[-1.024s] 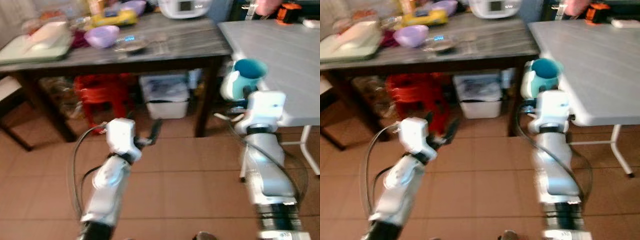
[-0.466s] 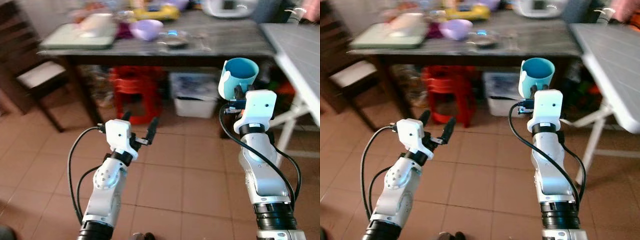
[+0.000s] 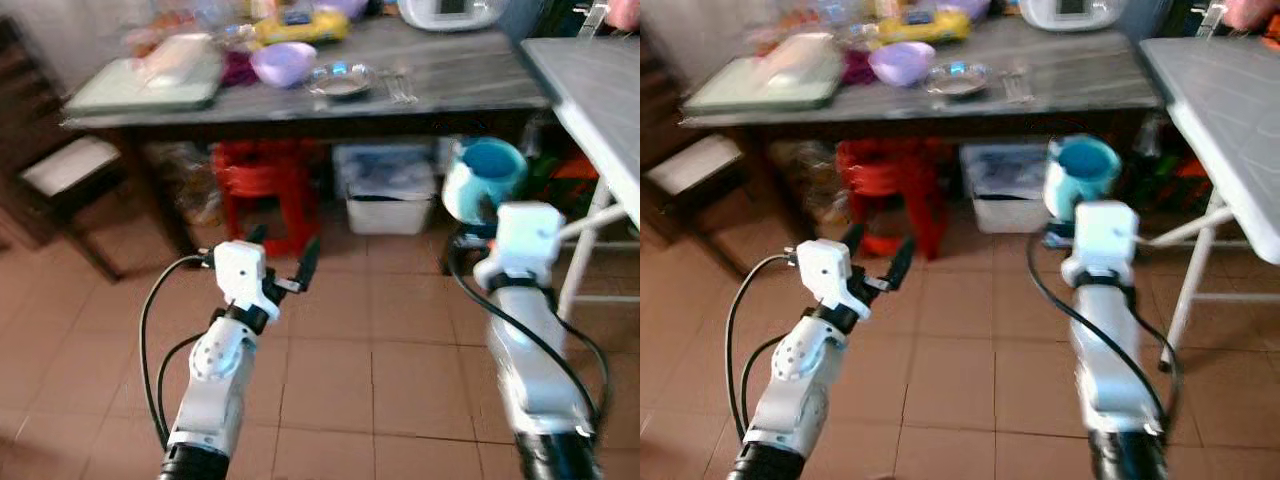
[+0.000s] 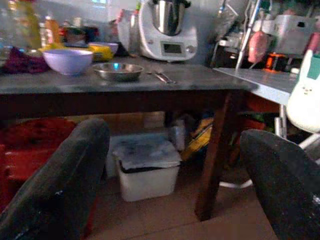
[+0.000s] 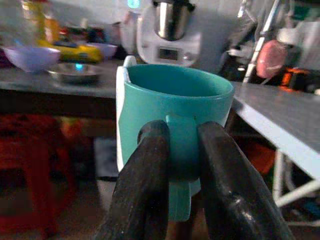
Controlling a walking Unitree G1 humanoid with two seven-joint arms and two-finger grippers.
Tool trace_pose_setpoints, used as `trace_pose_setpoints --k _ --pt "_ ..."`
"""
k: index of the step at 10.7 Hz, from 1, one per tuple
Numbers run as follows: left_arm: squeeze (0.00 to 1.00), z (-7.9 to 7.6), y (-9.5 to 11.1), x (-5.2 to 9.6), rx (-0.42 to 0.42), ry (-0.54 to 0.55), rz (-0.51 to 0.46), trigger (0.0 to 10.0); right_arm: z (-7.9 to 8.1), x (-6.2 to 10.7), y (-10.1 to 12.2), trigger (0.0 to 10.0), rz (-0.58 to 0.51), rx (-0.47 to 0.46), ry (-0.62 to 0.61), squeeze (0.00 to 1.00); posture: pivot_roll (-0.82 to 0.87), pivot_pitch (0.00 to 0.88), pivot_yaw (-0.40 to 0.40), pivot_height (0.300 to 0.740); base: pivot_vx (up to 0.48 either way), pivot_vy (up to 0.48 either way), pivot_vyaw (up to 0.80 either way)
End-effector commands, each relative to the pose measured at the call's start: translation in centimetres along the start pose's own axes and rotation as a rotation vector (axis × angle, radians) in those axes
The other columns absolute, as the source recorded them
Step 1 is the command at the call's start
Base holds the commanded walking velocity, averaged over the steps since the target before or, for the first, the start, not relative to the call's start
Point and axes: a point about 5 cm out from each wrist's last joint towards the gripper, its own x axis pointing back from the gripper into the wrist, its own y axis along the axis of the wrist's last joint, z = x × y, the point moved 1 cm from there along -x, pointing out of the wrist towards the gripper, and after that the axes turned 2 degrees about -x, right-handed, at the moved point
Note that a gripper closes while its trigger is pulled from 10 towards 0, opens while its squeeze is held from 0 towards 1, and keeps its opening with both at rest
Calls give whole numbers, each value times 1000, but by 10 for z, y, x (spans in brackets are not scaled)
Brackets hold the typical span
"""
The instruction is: Setting the table
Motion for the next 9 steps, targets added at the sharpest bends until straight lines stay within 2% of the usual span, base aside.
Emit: trace_pose_setpoints --k 1,3,4,9 --pt "0 12 -2 9 -28 28 15 10000 11 7 7 10000 -31 -26 42 0 -132 126 71 740 319 0 0" --pt "0 13 -2 11 -29 30 19 10000 2 22 -1 10000 -4 4 44 0 -140 128 73 740 322 0 0" --pt "0 12 -2 10 -27 26 18 10000 0 23 0 10000 -7 18 44 0 -145 128 74 740 330 0 0" --pt "0 9 -2 8 -15 18 10 10000 5 15 8 10000 -31 24 54 0 -146 122 66 740 341 0 89"
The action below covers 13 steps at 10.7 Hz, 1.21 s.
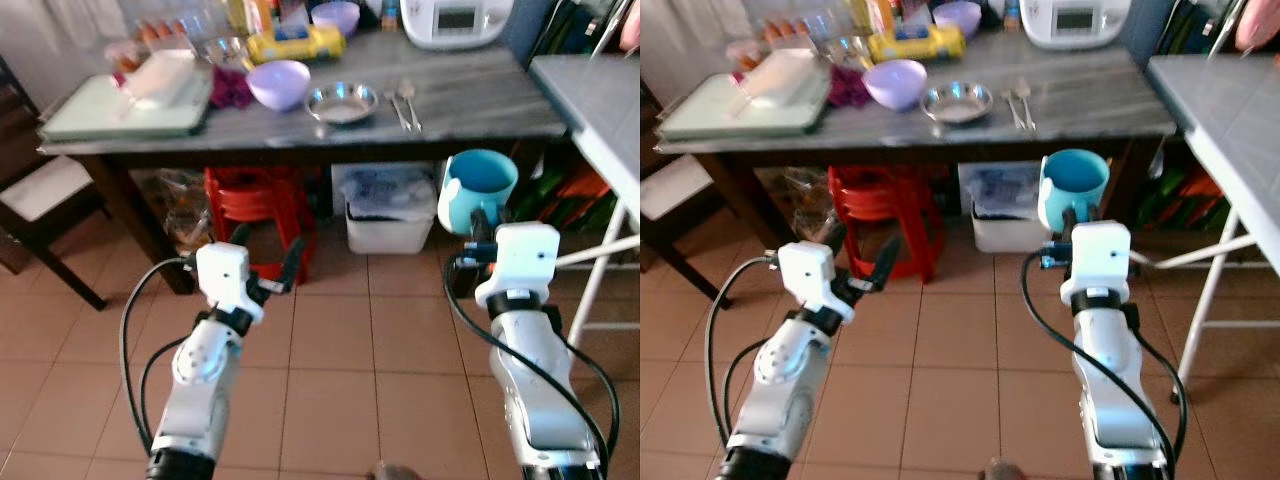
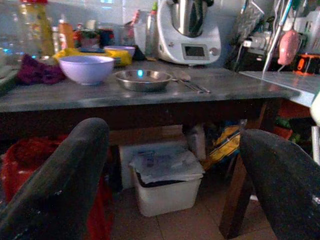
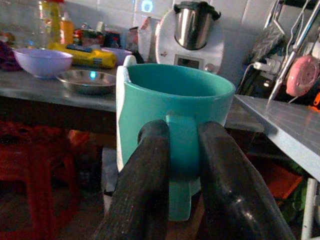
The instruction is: Setting the table
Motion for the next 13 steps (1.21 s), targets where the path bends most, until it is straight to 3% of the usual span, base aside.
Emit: trace_pose_setpoints --k 1,4,8,11,13 --pt "0 -2 0 0 -2 -15 0 10000 -1 -2 6 10000 -20 -6 -11 0 -145 122 65 740 356 0 0" --pt "0 -3 0 0 5 -27 2 10000 2 -2 4 10000 -3 -42 -13 0 -145 123 70 740 355 0 0" --pt "0 -4 -1 -1 7 -35 6 10000 3 -3 3 10000 1 -50 -16 0 -146 122 74 740 355 0 -727" --pt "0 -5 -2 -1 7 -37 5 10000 4 -4 6 10000 -14 -18 -13 0 -150 118 73 740 358 0 0" --pt "0 -6 -2 -2 10 -40 5 10000 3 -6 7 10000 -17 -22 -14 0 -152 119 73 740 354 0 731"
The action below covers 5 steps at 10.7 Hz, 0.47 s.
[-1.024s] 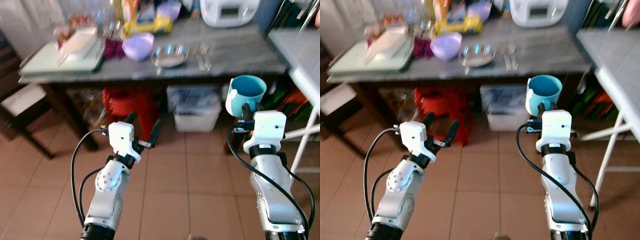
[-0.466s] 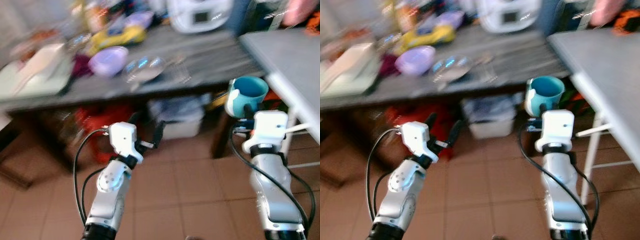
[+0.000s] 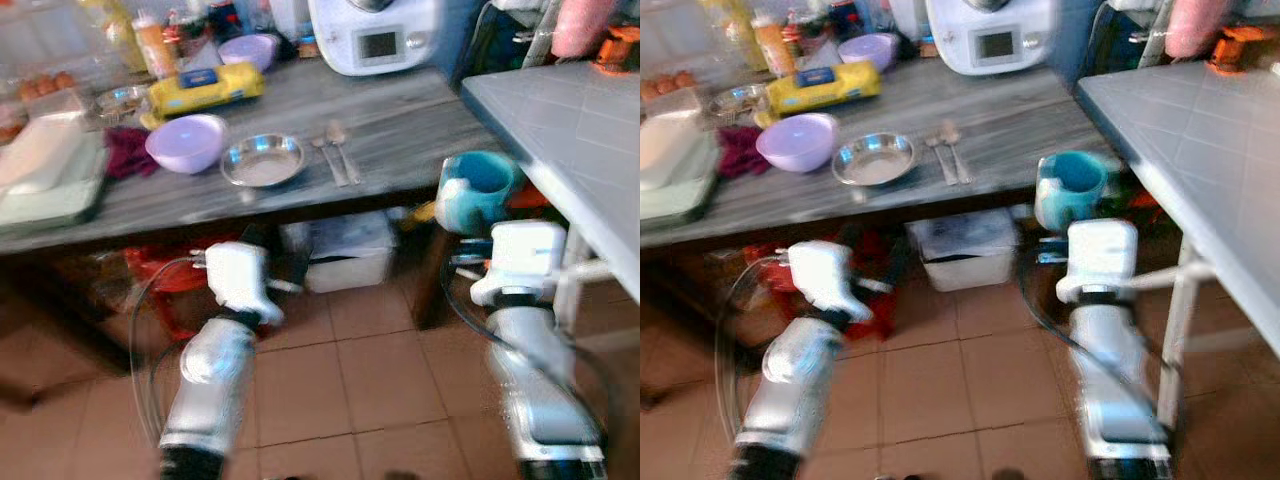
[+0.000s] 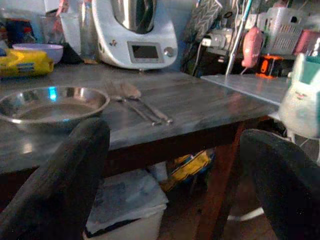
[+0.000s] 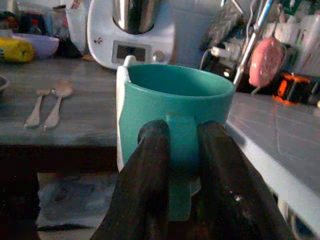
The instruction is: Setting the table
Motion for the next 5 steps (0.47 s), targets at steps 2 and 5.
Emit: trace_pose_setpoints --k 2,5 --pt "0 11 1 3 -23 25 3 10000 9 -2 11 10000 -46 -18 16 0 -154 120 72 740 356 0 731" --pt "0 10 0 3 -21 18 9 10000 9 -3 11 10000 -50 -17 15 0 -153 118 70 740 339 0 244"
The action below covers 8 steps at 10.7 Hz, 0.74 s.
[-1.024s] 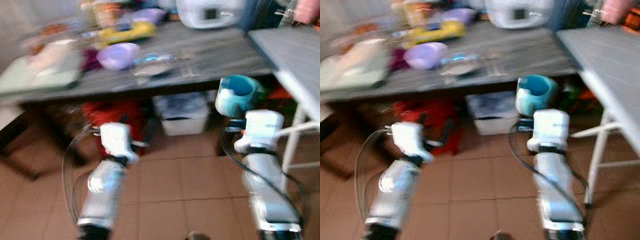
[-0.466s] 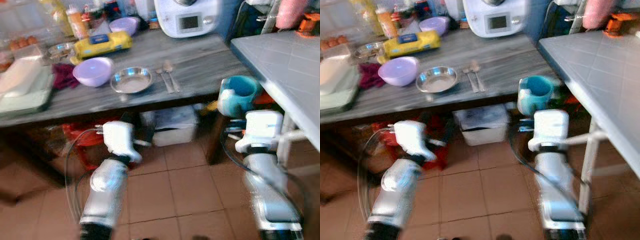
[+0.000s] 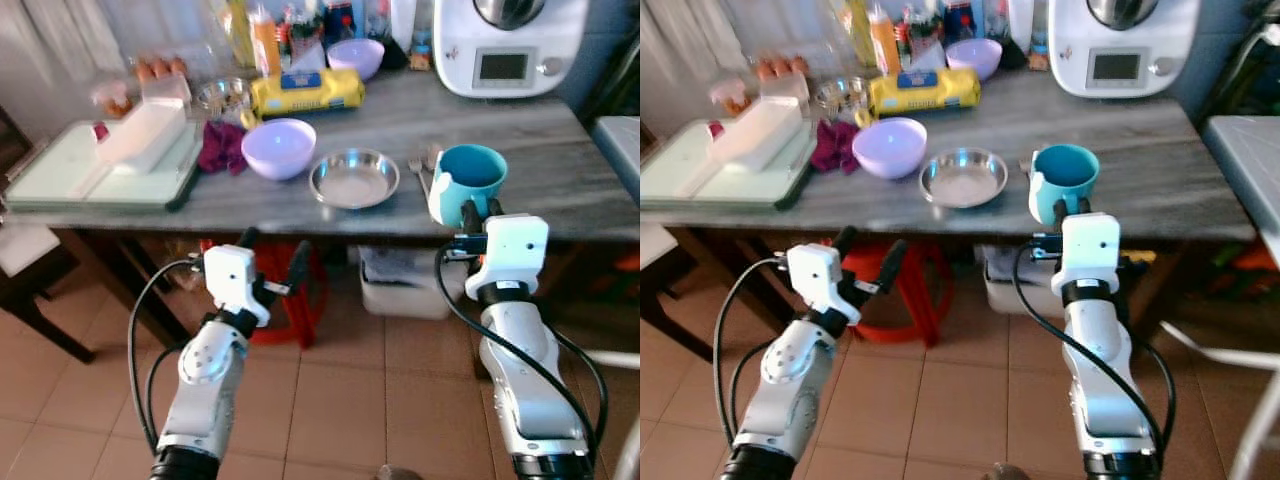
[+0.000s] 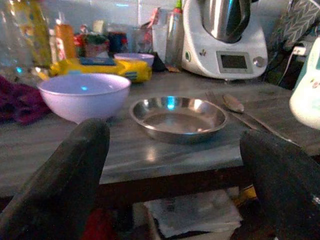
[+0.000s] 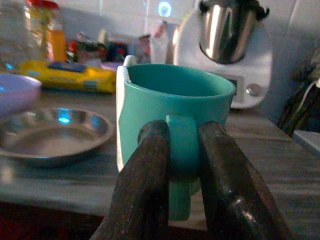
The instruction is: Setting the table
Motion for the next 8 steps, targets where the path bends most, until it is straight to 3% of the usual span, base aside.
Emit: trace_pose_setpoints --k 1,8 --pt "0 -1 1 0 -12 -17 1 10000 -1 -1 6 10000 -28 -3 -14 0 -153 118 70 740 334 0 0" --pt "0 -1 2 -2 -15 -26 -3 10000 0 -7 19 10000 -94 41 -20 0 -152 109 64 740 320 0 -75"
